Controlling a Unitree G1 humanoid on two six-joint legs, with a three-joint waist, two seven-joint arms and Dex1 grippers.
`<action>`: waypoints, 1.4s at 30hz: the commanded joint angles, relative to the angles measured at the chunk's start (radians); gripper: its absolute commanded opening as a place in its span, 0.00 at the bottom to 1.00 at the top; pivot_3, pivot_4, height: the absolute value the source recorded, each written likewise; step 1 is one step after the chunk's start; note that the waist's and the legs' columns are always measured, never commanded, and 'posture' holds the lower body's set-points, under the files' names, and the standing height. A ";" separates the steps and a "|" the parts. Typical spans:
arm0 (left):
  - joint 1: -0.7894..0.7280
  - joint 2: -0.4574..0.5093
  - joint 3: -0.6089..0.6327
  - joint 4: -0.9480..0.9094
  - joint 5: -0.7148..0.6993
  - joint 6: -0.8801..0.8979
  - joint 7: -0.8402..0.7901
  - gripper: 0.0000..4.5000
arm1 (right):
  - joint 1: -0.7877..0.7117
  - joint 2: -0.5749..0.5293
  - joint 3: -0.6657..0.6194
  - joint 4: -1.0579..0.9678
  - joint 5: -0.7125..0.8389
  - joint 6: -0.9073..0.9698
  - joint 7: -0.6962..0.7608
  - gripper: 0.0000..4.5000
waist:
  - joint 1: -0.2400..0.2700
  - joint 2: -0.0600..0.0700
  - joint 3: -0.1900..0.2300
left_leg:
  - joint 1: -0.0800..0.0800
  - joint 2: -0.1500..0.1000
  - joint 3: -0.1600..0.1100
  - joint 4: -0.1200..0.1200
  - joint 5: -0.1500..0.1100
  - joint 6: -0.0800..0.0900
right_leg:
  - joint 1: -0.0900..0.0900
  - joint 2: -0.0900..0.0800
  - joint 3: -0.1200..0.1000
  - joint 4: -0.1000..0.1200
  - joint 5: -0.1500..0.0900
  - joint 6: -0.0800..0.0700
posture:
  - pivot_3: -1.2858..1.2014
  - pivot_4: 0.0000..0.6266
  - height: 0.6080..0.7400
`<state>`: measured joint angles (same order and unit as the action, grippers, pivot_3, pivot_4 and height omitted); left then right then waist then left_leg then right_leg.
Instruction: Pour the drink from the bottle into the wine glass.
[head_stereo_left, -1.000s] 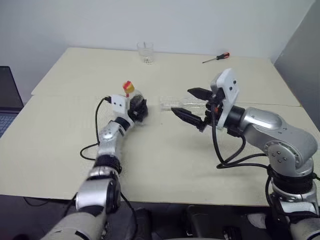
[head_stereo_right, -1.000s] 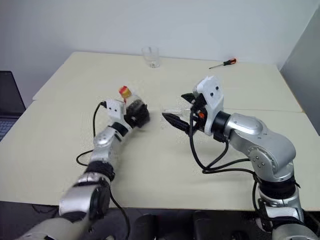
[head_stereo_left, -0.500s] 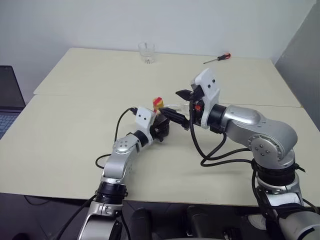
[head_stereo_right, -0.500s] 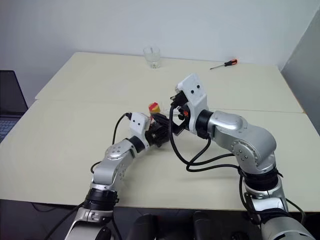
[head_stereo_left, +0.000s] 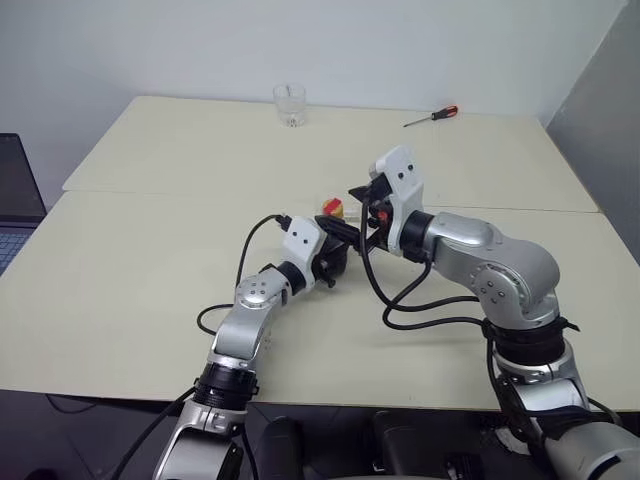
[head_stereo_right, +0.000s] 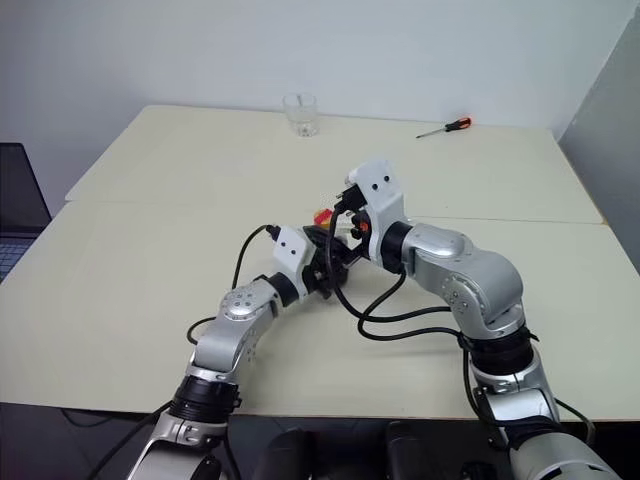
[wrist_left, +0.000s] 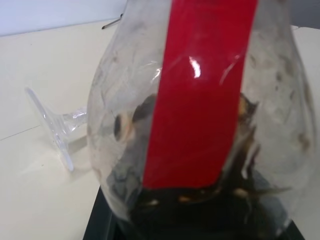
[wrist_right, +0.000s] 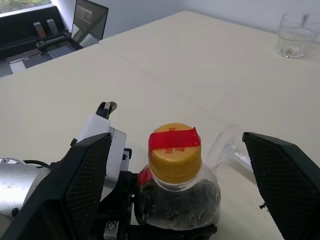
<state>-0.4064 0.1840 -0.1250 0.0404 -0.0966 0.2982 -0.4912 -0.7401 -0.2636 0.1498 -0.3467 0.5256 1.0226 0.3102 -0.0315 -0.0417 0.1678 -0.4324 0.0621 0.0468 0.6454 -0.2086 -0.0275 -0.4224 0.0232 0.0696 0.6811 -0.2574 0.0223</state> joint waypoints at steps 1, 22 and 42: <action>-0.009 0.002 -0.010 -0.068 0.004 -0.033 0.003 0.28 | -0.026 0.006 -0.002 0.004 -0.022 -0.040 0.015 1.00 | 0.000 0.000 0.000 | 0.000 0.000 0.000 0.000 0.000 0.000 | 0.000 0.000 0.000 0.000 0.000 0.000 | 0.52 0.24 1.00; 0.005 0.002 -0.009 -0.108 -0.005 -0.001 0.015 0.25 | -0.042 0.040 -0.006 0.046 -0.056 -0.054 0.058 0.28 | 0.000 0.000 0.000 | 0.000 0.000 0.000 0.000 0.000 0.000 | 0.000 0.000 0.000 0.000 0.000 0.000 | 0.52 0.24 1.00; 0.009 -0.001 -0.014 -0.135 -0.015 0.025 0.010 0.22 | -0.193 -0.070 0.083 0.492 -0.121 -0.531 0.703 0.28 | -0.002 0.001 0.001 | 0.000 0.000 0.000 -0.001 0.000 0.000 | 0.000 0.001 0.000 -0.001 0.000 0.000 | 0.52 0.24 1.00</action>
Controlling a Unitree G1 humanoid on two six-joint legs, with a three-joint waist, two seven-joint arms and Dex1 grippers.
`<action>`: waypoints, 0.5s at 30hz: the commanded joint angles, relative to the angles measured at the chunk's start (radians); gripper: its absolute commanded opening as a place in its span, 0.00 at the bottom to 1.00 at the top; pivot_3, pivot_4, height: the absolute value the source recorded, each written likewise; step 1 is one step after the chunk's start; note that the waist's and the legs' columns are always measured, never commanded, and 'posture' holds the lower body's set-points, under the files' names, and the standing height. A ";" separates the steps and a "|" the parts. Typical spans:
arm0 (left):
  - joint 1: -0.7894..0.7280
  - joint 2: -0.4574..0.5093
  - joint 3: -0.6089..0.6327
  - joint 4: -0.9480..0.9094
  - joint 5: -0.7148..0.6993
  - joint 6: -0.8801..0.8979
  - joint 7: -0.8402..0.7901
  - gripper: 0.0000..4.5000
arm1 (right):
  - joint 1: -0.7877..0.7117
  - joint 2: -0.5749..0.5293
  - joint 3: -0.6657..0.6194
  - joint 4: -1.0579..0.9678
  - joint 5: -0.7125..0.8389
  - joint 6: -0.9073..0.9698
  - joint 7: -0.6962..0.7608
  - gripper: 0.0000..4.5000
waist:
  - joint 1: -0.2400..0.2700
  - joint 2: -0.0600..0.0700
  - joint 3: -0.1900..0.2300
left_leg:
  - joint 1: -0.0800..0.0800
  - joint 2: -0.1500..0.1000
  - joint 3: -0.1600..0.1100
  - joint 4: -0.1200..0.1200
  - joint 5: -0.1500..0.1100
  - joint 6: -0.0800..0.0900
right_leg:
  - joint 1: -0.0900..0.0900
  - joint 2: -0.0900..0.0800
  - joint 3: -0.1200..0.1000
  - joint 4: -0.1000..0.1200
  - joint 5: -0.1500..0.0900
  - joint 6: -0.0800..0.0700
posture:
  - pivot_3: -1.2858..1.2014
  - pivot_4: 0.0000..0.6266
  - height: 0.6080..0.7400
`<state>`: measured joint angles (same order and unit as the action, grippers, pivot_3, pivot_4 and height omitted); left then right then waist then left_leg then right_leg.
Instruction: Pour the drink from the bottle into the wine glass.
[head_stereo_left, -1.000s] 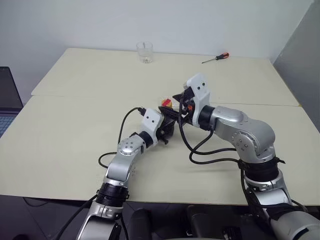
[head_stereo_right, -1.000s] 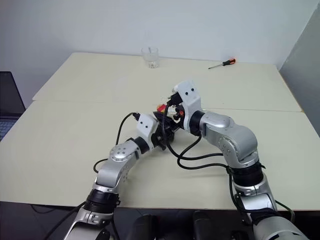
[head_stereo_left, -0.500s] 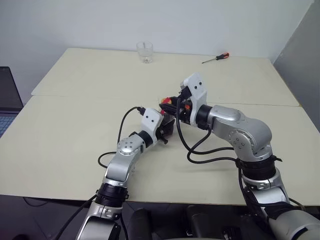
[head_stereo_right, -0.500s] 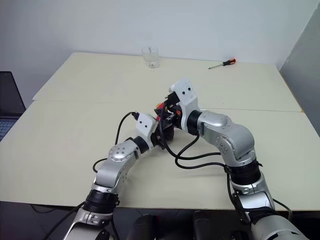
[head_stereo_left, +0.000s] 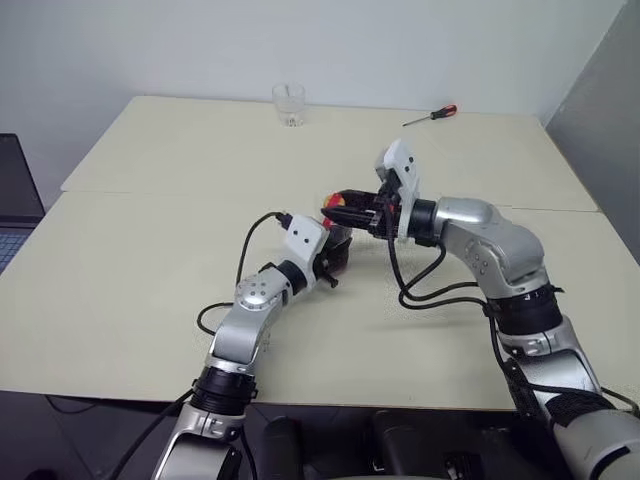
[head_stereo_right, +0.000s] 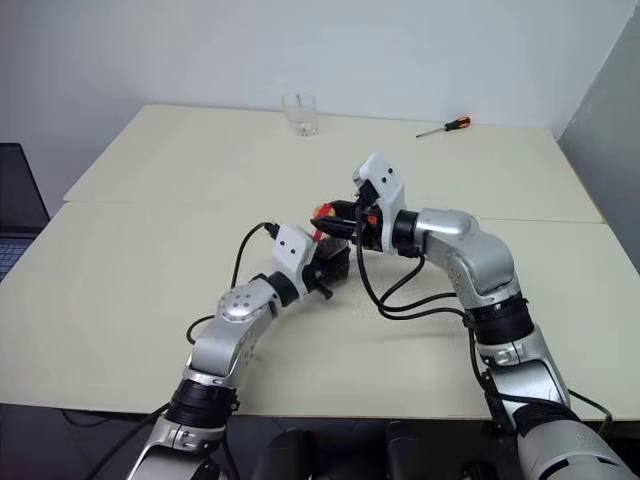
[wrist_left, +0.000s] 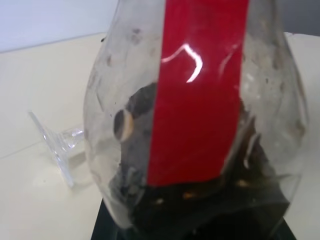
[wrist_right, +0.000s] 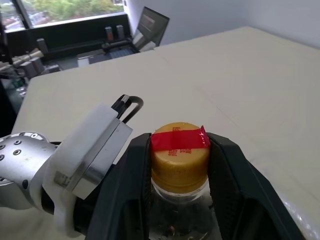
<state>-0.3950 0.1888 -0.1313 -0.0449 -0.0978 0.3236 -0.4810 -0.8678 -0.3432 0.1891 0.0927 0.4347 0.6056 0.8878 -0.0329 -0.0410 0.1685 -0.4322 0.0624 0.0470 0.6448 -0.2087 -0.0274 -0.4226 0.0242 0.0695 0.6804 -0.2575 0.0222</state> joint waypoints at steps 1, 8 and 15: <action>0.000 -0.006 -0.007 -0.053 -0.013 0.000 0.000 0.22 | -0.077 0.013 0.048 0.081 -0.044 -0.139 0.145 0.28 | 0.000 0.000 0.000 | 0.000 0.000 0.000 0.000 0.000 0.000 | 0.000 0.000 0.000 0.000 0.000 0.000 | 0.52 0.24 1.00; 0.025 -0.004 0.005 -0.086 -0.013 0.012 0.018 0.21 | -0.155 0.007 0.124 0.254 -0.122 -0.240 0.383 0.28 | 0.002 0.001 0.001 | 0.000 0.000 0.001 0.000 0.000 0.000 | 0.000 -0.001 0.000 0.000 0.000 0.000 | 0.52 0.24 1.00; 0.031 -0.003 0.009 -0.095 -0.015 0.019 0.028 0.20 | -0.215 0.050 0.079 0.414 -0.169 -0.285 0.385 0.28 | 0.002 0.001 0.001 | 0.000 0.000 0.000 0.000 0.000 0.000 | 0.000 -0.001 0.000 0.000 0.000 0.000 | 0.52 0.24 1.00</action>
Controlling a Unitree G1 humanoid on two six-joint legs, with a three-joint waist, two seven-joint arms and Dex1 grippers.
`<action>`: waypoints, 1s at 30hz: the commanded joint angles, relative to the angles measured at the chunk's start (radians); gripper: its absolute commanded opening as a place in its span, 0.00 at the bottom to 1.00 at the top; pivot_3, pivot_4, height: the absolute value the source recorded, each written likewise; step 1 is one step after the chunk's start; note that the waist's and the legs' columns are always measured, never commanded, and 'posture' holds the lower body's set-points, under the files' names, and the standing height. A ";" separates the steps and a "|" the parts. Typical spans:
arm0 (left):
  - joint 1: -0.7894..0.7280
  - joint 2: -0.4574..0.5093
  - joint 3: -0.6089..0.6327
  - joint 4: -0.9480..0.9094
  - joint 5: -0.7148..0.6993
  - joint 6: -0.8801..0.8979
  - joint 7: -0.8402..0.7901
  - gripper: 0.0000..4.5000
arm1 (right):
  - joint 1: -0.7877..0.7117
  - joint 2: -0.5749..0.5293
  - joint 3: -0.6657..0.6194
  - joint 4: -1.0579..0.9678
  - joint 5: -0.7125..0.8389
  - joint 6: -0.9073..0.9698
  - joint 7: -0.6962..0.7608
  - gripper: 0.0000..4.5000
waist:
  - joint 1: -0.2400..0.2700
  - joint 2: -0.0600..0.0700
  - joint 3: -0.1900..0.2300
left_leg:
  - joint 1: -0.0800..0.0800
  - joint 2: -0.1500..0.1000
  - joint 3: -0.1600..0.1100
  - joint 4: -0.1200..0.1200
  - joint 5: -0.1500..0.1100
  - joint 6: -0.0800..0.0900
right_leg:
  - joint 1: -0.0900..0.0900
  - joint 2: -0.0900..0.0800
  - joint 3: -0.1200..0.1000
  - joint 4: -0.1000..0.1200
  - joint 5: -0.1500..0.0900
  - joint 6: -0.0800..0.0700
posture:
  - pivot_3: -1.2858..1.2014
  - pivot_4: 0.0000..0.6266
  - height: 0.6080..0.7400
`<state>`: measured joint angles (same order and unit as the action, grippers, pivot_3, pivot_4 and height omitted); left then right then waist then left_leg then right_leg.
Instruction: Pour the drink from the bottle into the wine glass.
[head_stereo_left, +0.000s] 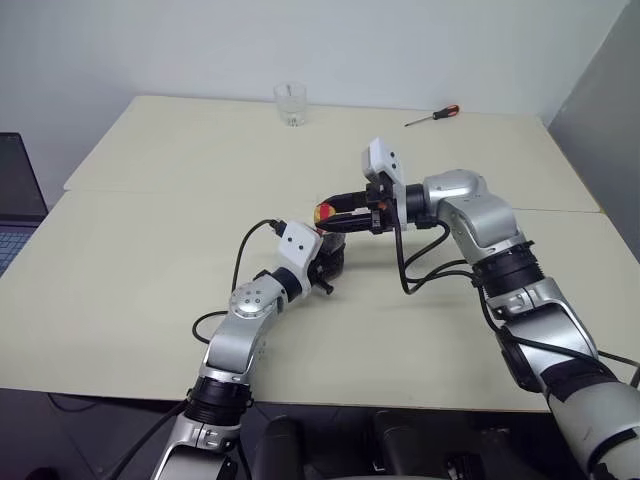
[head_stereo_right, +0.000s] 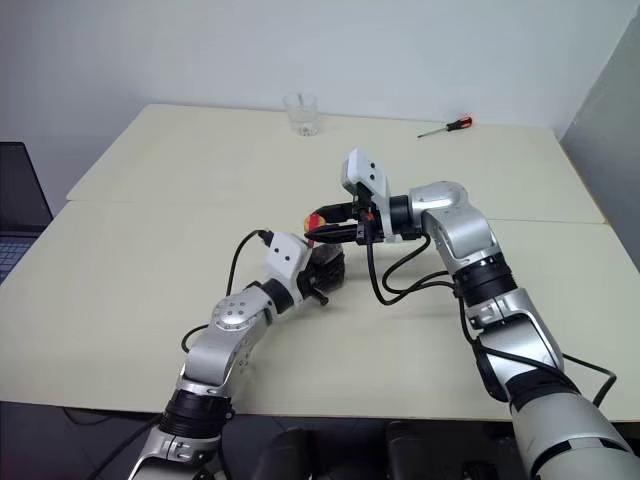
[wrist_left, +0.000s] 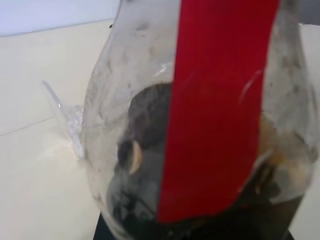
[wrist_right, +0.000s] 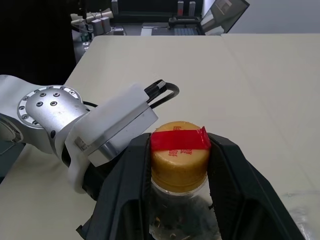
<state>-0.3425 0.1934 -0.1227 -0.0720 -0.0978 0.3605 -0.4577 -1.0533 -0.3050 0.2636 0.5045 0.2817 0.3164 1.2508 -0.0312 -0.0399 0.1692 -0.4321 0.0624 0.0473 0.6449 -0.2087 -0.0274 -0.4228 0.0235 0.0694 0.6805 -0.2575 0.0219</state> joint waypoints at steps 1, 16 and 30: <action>-0.022 -0.007 0.002 -0.067 -0.015 -0.017 0.004 0.20 | -0.034 0.012 -0.005 -0.008 -0.014 0.022 0.010 0.28 | 0.000 0.000 0.000 | 0.000 0.000 0.000 0.000 0.000 0.000 | 0.000 0.000 0.000 0.000 0.000 0.000 | 0.52 0.24 1.00; -0.040 -0.008 -0.007 -0.039 -0.026 -0.016 -0.017 0.20 | 0.009 -0.058 -0.049 -0.243 0.017 0.172 -0.004 1.00 | 0.001 0.001 0.000 | 0.000 0.000 0.000 0.000 0.000 0.000 | 0.000 -0.001 0.000 0.000 0.000 0.000 | 0.52 0.24 1.00; -0.062 -0.017 -0.012 -0.002 -0.010 -0.032 0.006 0.20 | 0.186 -0.176 -0.268 -0.592 0.133 0.453 -0.267 1.00 | 0.000 0.001 0.001 | 0.000 -0.001 0.000 0.000 0.000 0.000 | 0.000 -0.001 0.001 0.000 0.000 0.000 | 0.52 0.24 1.00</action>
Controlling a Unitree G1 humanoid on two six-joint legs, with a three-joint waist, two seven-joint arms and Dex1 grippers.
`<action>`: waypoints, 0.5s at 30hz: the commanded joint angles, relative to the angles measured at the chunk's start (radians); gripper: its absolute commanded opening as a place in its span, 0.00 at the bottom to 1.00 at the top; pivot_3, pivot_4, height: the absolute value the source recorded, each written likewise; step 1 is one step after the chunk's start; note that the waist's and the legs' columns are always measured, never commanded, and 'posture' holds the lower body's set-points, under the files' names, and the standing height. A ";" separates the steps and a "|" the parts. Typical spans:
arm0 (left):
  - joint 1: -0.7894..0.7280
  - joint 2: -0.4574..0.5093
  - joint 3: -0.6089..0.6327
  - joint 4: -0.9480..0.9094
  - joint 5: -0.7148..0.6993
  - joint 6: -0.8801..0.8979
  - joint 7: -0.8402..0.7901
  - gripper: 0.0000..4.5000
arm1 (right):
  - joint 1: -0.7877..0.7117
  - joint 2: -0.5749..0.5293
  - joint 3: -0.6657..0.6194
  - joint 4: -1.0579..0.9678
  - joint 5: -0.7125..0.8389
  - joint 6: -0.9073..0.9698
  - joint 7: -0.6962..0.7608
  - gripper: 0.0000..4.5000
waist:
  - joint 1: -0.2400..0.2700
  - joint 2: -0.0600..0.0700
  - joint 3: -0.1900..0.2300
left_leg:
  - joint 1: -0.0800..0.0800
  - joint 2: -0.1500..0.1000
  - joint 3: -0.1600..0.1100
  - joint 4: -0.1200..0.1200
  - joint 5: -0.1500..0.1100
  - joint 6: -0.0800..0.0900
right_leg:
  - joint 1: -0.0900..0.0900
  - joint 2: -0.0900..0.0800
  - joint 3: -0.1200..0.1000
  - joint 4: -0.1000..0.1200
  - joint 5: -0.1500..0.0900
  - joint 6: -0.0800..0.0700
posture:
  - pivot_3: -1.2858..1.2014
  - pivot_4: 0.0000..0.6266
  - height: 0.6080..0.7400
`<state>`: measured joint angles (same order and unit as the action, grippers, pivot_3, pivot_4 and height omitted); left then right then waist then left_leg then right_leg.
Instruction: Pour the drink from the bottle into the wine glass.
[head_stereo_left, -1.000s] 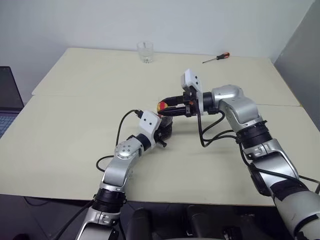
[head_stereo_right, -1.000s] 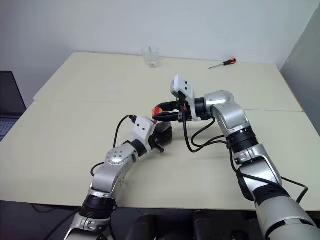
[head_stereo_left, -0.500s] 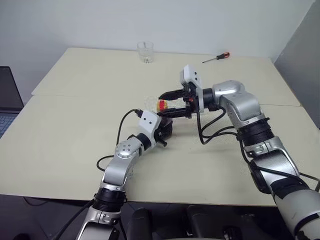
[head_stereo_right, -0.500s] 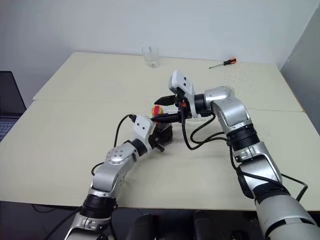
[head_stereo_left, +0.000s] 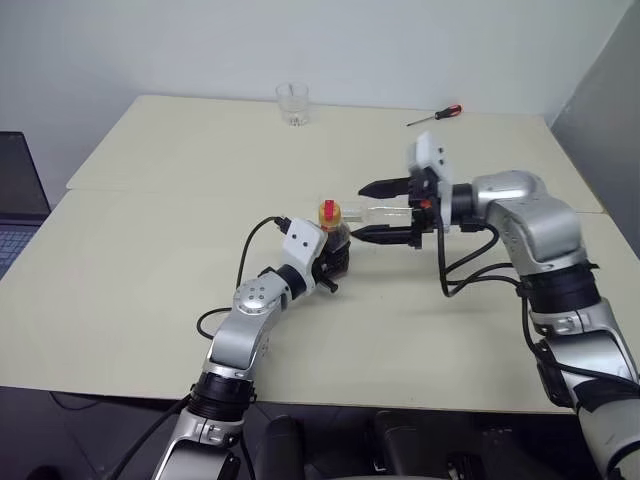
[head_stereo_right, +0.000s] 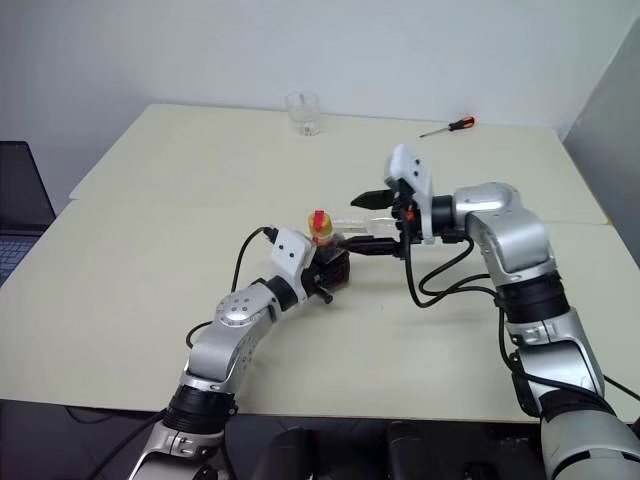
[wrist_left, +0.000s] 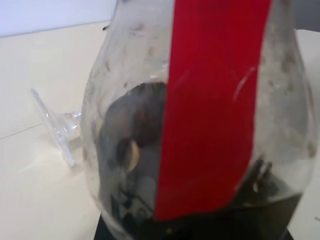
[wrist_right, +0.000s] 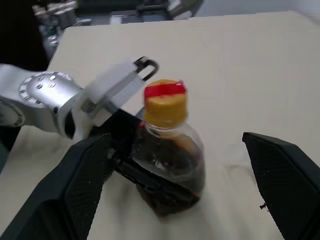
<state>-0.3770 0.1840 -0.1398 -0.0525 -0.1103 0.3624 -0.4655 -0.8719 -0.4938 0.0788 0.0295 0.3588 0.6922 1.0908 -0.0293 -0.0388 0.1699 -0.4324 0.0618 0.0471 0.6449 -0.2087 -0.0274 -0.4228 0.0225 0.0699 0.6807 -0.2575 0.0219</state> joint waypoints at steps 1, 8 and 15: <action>-0.028 -0.009 0.006 -0.020 0.005 -0.033 0.020 0.20 | 0.026 0.044 -0.107 -0.178 0.072 0.116 -0.177 1.00 | -0.004 0.000 0.000 | 0.000 0.000 0.000 0.000 0.000 0.000 | 0.000 0.000 0.000 0.000 0.000 0.000 | 0.52 0.24 1.00; -0.034 -0.019 -0.002 -0.012 0.028 -0.032 0.054 0.20 | 0.088 0.254 -0.097 -0.481 0.061 0.359 -0.601 1.00 | -0.005 0.001 0.000 | 0.000 0.001 -0.002 -0.001 0.000 0.000 | -0.001 0.001 0.000 0.001 0.000 0.000 | 0.52 0.24 1.00; -0.049 -0.025 -0.007 0.006 0.040 -0.037 0.061 0.20 | 0.090 0.334 -0.035 -0.526 0.001 0.431 -0.795 1.00 | 0.000 0.001 0.000 | 0.000 0.000 -0.001 0.000 0.000 0.000 | 0.000 0.000 0.000 0.000 0.000 0.000 | 0.52 0.24 1.00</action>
<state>-0.3954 0.1673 -0.1454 -0.0231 -0.0712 0.3614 -0.4052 -0.7719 -0.1603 0.0436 -0.4501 0.3721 1.1176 0.3268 -0.0288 -0.0383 0.1699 -0.4329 0.0615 0.0464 0.6448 -0.2086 -0.0275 -0.4232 0.0221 0.0697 0.6807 -0.2578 0.0221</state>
